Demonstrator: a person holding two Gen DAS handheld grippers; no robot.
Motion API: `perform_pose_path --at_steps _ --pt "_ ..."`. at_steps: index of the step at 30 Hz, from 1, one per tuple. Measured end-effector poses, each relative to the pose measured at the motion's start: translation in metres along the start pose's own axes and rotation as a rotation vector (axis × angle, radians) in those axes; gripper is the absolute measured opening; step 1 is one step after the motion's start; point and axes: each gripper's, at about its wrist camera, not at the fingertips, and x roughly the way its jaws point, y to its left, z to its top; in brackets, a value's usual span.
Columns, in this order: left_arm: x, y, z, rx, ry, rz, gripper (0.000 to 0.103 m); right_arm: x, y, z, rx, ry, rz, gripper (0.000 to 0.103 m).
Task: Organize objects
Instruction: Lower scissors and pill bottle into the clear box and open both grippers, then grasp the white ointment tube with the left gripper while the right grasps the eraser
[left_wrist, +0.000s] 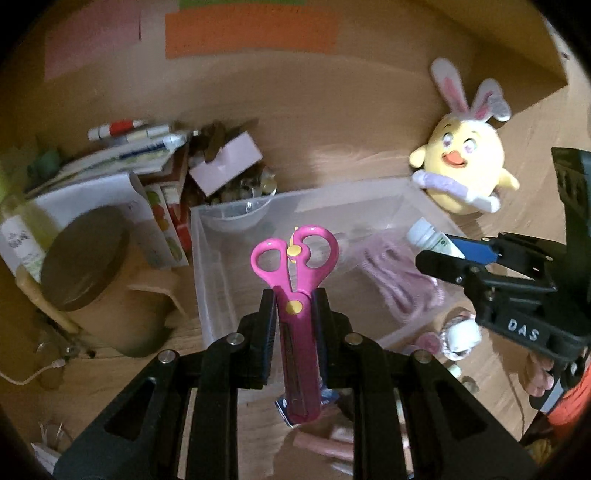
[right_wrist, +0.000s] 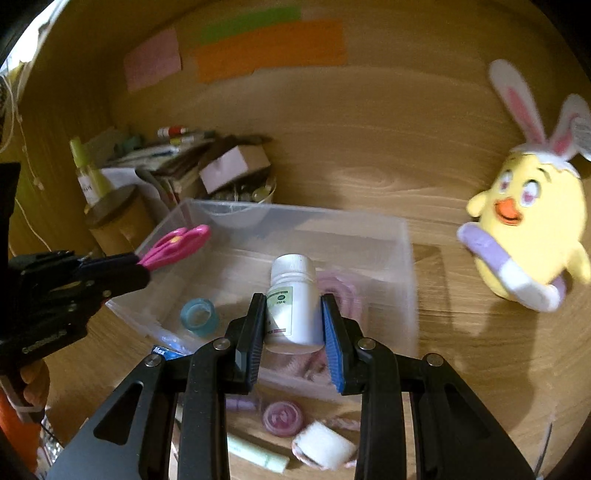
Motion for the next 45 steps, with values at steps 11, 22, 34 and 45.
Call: perform_pose_path --at_steps 11,22,34,45 --pt "0.024 0.011 0.001 -0.033 0.054 0.028 0.019 0.040 0.016 0.006 -0.054 0.096 0.032 0.027" --pt "-0.030 -0.003 -0.006 -0.002 -0.071 0.087 0.067 0.008 0.011 0.005 -0.036 0.056 0.022 0.059" --pt "-0.081 -0.011 -0.079 0.011 -0.029 0.083 0.098 -0.073 -0.004 -0.044 -0.036 -0.042 0.009 0.081" --pt "-0.070 -0.038 -0.149 0.023 0.098 -0.009 0.098 -0.079 -0.012 -0.115 0.005 0.055 0.023 0.082"
